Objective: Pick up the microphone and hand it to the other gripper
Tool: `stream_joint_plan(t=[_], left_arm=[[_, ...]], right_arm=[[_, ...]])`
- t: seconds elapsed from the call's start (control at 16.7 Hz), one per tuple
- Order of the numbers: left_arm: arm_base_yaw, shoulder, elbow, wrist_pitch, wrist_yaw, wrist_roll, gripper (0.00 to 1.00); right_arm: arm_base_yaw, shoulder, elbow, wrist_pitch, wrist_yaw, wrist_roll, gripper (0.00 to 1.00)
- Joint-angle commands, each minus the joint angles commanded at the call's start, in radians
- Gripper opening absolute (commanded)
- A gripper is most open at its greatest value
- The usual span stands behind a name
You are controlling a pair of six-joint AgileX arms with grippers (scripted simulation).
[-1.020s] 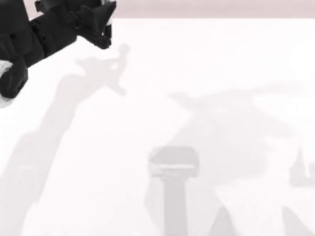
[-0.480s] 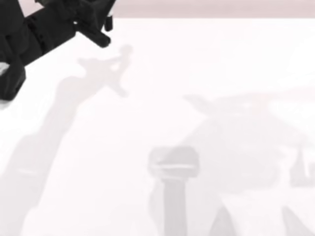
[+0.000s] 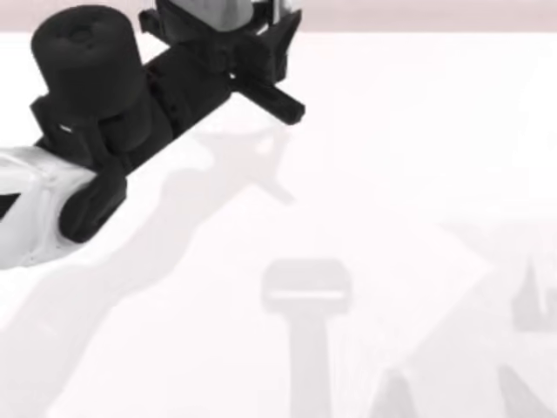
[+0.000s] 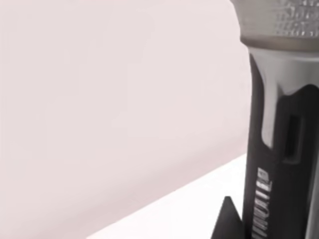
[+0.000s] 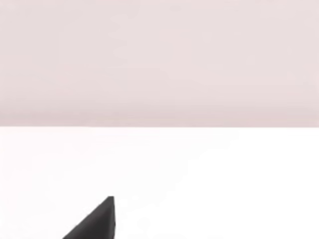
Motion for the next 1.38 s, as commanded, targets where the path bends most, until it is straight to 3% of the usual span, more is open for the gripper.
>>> stream_joint_plan(t=[0.12,0.24,1.02,1.38], left_arm=[[-0.073,-0.037,-0.022,0.003,-0.073,0.000,0.00],[-0.107,-0.059,-0.033,0.007,-0.108,0.001,0.00],[-0.109,-0.061,-0.034,0.007,-0.110,0.001,0.00],[-0.109,-0.061,-0.034,0.007,-0.110,0.001,0.00]], right_arm=[[0.000,0.000,0.000,0.000,0.000,0.000,1.00],[0.000,0.000,0.000,0.000,0.000,0.000,1.00],[0.008,0.013,0.012,0.006,-0.004,0.000,1.00],[0.152,0.300,0.224,0.101,-0.076,-0.004,1.00]])
